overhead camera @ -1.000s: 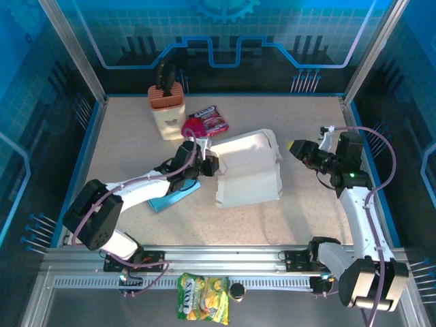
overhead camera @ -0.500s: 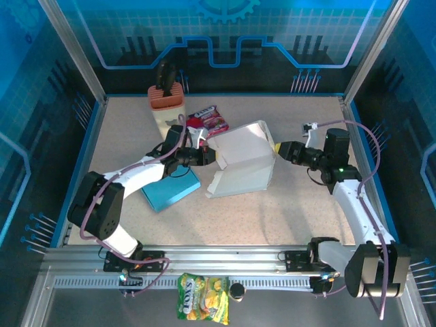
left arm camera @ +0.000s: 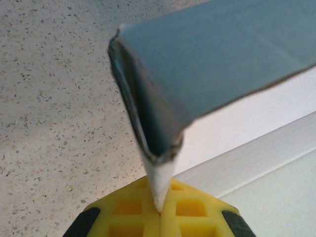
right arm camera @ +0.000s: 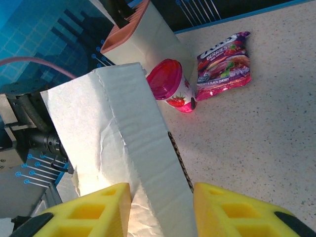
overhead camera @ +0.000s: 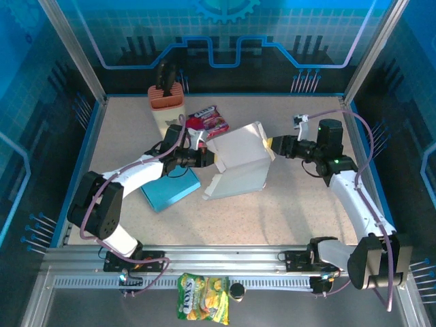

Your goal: Fold the paper box

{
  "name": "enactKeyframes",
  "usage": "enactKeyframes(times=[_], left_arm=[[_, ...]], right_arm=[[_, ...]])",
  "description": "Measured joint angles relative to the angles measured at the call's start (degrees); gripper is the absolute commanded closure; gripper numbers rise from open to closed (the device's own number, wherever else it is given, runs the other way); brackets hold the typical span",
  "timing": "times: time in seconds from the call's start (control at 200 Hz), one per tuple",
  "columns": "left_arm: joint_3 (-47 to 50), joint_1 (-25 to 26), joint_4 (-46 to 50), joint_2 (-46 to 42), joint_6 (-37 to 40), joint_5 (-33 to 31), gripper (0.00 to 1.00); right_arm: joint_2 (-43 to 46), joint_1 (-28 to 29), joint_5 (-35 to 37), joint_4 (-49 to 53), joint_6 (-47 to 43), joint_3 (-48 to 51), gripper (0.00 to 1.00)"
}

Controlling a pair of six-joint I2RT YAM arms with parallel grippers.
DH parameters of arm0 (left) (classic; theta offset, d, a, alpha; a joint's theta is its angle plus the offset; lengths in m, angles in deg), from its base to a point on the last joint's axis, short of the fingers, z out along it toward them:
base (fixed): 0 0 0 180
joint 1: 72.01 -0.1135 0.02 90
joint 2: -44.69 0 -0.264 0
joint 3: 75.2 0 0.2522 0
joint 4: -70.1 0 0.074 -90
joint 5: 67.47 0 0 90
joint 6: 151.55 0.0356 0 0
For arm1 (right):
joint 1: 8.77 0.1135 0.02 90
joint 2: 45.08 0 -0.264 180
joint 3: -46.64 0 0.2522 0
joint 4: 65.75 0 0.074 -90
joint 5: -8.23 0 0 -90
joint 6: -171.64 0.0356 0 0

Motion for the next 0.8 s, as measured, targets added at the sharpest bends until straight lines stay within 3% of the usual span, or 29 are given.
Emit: enactKeyframes(times=[0.41,0.795], left_arm=[[-0.63,0.00,2.75,-0.09,1.51,0.11,1.00],[-0.68,-0.33,4.11,-1.36,2.58,0.09,1.00]], right_arm=[[-0.94,5.44,6.73,3.96,-5.16,-3.45,0.52],[-1.31,6.03,8.35,5.25,-7.48,-4.55,0.46]])
